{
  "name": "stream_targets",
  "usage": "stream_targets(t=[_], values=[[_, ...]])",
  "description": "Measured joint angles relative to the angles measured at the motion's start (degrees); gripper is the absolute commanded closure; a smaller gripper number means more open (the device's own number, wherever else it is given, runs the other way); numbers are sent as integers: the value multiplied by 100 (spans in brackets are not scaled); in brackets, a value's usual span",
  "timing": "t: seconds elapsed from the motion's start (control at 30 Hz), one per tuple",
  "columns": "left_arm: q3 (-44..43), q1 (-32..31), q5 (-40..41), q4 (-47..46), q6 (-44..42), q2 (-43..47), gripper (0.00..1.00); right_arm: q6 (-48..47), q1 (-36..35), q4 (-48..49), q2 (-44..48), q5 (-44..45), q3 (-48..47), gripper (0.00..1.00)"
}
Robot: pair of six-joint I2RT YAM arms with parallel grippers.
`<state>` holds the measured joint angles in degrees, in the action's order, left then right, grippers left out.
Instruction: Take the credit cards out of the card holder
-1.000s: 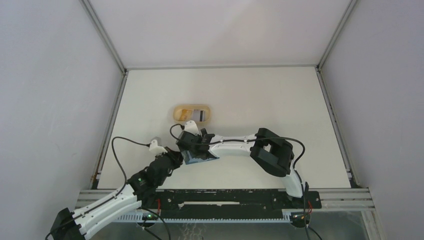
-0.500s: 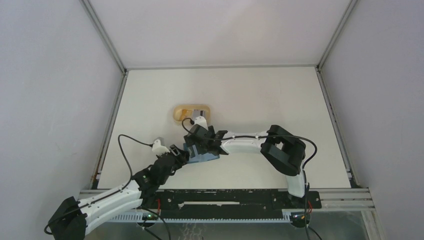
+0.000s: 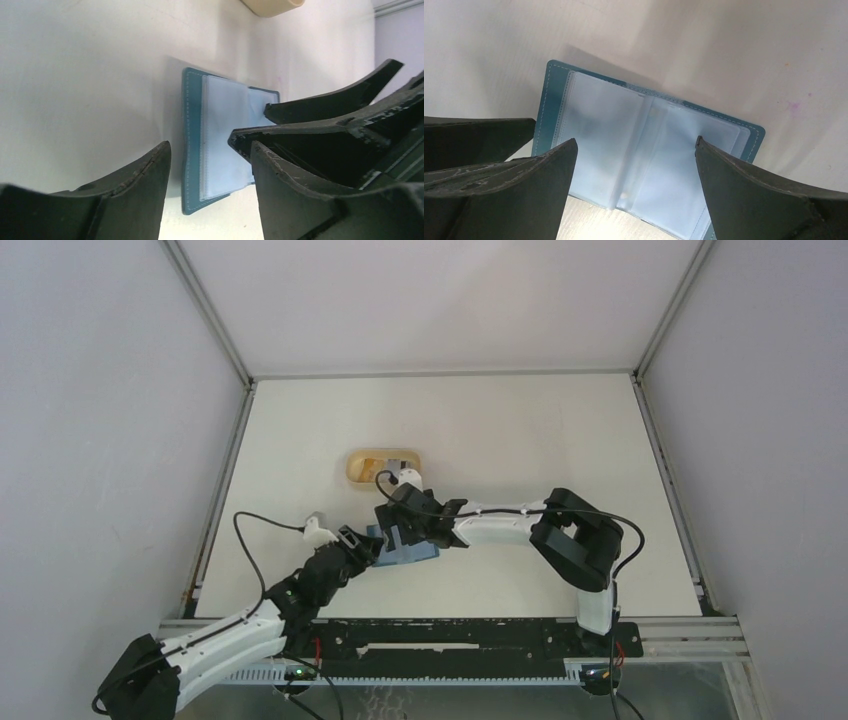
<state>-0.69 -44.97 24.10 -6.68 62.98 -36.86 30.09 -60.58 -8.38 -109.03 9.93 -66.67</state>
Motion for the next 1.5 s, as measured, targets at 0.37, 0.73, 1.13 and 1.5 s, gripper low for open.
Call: stream_targets(t=[0.37,0.73,1.13,1.5], values=[[0,76,-369,-557,160,-105,60,4,87,306,140,-197,260,0],[0,79,-485,-643,269,-247,65,-2,142,483,282,-339,481,0],[0,74,-452,-234,382,76,83,-7,166,501,297,-496,494,0],[0,74,-420,-190,476,35,100,-20,170,525,299,-533,507,0]])
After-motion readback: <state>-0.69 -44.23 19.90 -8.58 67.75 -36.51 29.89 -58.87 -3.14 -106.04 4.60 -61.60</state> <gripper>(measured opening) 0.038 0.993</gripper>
